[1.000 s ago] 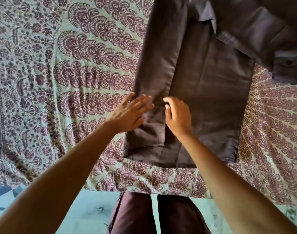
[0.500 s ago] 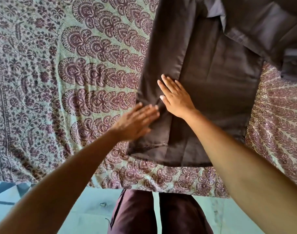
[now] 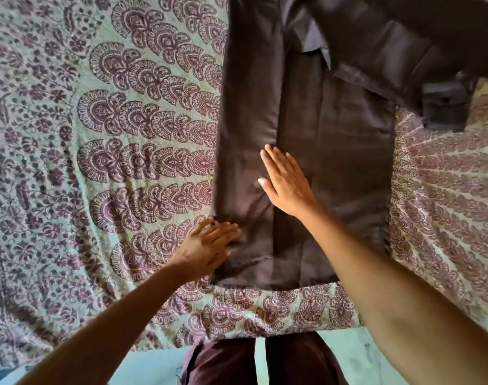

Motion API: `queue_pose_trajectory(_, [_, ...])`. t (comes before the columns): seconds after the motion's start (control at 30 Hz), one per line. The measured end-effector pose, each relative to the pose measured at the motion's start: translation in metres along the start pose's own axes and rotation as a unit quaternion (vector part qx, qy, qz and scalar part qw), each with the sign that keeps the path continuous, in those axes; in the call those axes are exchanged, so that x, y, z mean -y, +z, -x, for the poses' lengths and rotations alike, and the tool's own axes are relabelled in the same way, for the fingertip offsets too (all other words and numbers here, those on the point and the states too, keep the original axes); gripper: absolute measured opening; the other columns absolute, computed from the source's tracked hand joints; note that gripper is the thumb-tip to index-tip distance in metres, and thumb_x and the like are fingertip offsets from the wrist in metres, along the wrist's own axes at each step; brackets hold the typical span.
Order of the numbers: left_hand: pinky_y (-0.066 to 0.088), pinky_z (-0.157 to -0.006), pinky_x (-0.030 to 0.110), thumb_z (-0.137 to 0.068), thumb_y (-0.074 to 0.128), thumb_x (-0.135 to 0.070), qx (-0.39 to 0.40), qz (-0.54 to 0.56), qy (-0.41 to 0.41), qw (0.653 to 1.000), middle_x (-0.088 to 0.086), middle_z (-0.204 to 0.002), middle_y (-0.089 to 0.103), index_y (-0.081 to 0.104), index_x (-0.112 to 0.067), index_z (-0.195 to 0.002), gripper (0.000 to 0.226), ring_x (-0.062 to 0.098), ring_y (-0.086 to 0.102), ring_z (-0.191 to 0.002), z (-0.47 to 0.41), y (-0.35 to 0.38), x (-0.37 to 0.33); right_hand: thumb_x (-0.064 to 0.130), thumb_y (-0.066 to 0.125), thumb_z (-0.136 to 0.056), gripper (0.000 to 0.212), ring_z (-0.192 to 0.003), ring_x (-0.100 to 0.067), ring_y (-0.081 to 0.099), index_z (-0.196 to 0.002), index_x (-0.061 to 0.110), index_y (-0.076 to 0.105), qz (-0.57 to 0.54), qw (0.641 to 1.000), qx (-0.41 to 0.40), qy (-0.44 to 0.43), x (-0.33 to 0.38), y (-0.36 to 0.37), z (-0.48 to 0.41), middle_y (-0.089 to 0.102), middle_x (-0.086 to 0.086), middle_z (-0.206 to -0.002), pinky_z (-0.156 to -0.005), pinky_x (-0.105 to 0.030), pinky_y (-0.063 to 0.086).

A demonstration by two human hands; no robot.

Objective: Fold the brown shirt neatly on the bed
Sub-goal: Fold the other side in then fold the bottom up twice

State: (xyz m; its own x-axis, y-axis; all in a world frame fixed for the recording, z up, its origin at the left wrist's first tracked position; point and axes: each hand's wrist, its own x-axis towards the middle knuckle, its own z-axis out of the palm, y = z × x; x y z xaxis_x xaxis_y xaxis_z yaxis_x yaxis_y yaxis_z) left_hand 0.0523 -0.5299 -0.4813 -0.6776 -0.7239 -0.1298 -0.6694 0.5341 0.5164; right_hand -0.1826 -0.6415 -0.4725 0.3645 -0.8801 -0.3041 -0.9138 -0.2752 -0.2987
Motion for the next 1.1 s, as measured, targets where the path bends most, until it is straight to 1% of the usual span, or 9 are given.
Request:
queue_pose_trajectory(0.07, [0.051,-0.077,0.03,-0.087,0.041,-0.032,-0.065,0.103,-0.095,0.988,0.005,-0.105,0.07,0.061,-0.016,-0.114,0.038,0.024,0.068,-0.08,-0.028,-0.021,-0.008,0.039,0.029,-0.089,0.064,-0.135,-0.032,0.034,-0.14,0.001,0.035,-0.028,0.997,-0.038,0.053,-0.007,-0.01,0.003,0.036,-0.017,-0.146,-0.111,-0.045,0.023])
queue_pose_trajectory(0.17, [0.044,-0.058,0.021,-0.083,0.04,-0.036,-0.115,0.202,-0.221,0.947,0.004,-0.093,0.07,0.067,-0.015,-0.109,0.044,0.018,0.063,-0.066,-0.079,-0.052,-0.013,0.037,0.032,-0.087,0.062,-0.132,-0.034,0.039,-0.138,0.0,0.038,-0.075,0.984,-0.087,0.139,-0.028,-0.024,0.009,0.042,-0.018,-0.141,-0.108,-0.047,0.028])
queue_pose_trajectory(0.33, [0.049,-0.069,0.03,-0.086,0.052,-0.031,-0.14,0.245,-0.294,0.913,0.007,-0.094,0.072,0.066,-0.018,-0.11,0.031,0.024,0.068,-0.082,-0.159,-0.063,-0.019,0.028,0.044,-0.086,0.053,-0.128,-0.036,0.042,-0.134,0.004,0.044,-0.053,0.958,-0.157,0.233,-0.088,-0.052,0.023,0.048,-0.02,-0.136,-0.105,-0.05,0.035])
queue_pose_trajectory(0.5, [0.05,-0.075,0.032,-0.077,0.05,-0.037,-0.084,0.273,-0.271,0.919,0.007,-0.098,0.072,0.068,-0.017,-0.107,0.041,0.026,0.067,-0.088,-0.209,-0.046,-0.055,0.027,0.053,-0.087,0.057,-0.143,-0.035,0.003,-0.14,0.015,0.037,0.01,0.931,-0.147,0.334,-0.172,-0.085,0.03,0.01,-0.023,-0.153,-0.115,-0.045,0.007])
queue_pose_trajectory(0.6, [0.051,-0.08,0.034,-0.081,0.055,-0.036,-0.083,0.289,-0.287,0.91,0.006,-0.099,0.072,0.067,-0.025,-0.101,0.025,0.022,0.068,-0.09,-0.227,-0.03,-0.071,0.031,0.051,-0.089,0.057,-0.142,-0.037,-0.004,-0.142,0.023,0.032,-0.015,0.913,-0.137,0.383,-0.217,-0.099,0.032,0.001,-0.026,-0.153,-0.116,-0.044,0.003])
queue_pose_trajectory(0.73, [0.052,-0.087,0.038,-0.073,0.048,-0.054,-0.096,0.3,-0.279,0.907,0.005,-0.099,0.072,0.069,-0.021,-0.103,0.049,0.018,0.067,-0.094,-0.249,-0.02,-0.085,0.044,0.046,-0.092,0.052,-0.142,-0.037,-0.005,-0.141,0.037,0.032,-0.042,0.936,-0.027,0.349,-0.267,-0.1,0.033,-0.008,-0.021,-0.154,-0.116,-0.047,0.003])
queue_pose_trajectory(0.87, [0.052,-0.082,0.036,-0.079,0.053,-0.037,-0.105,0.284,-0.301,0.904,0.005,-0.093,0.073,0.069,-0.021,-0.104,0.033,0.02,0.068,-0.088,-0.268,-0.021,-0.093,0.046,0.04,-0.094,0.064,-0.143,-0.033,0.0,-0.148,0.03,0.009,-0.032,0.944,0.004,0.327,-0.284,-0.089,0.039,-0.006,-0.013,-0.156,-0.115,-0.045,0.006])
queue_pose_trajectory(0.97, [0.051,-0.075,0.03,-0.089,0.061,-0.023,-0.117,0.269,-0.316,0.902,-0.001,-0.086,0.07,0.068,-0.024,-0.104,0.017,0.017,0.066,-0.082,-0.279,-0.03,-0.096,0.034,0.049,-0.093,0.066,-0.138,-0.031,0.028,-0.147,0.015,0.019,-0.016,0.947,-0.096,0.306,-0.285,-0.088,0.044,0.021,-0.012,-0.154,-0.11,-0.046,0.03])
queue_pose_trajectory(1.1, [0.049,-0.073,0.026,-0.086,0.063,-0.027,-0.167,0.351,-0.324,0.862,-0.004,-0.087,0.071,0.066,-0.034,-0.092,0.01,0.015,0.067,-0.082,-0.293,-0.051,-0.099,0.035,0.059,-0.087,0.047,-0.097,-0.025,0.066,-0.126,0.009,0.055,-0.061,0.915,-0.345,0.202,-0.262,-0.111,0.04,0.063,-0.011,-0.12,-0.077,-0.037,0.055])
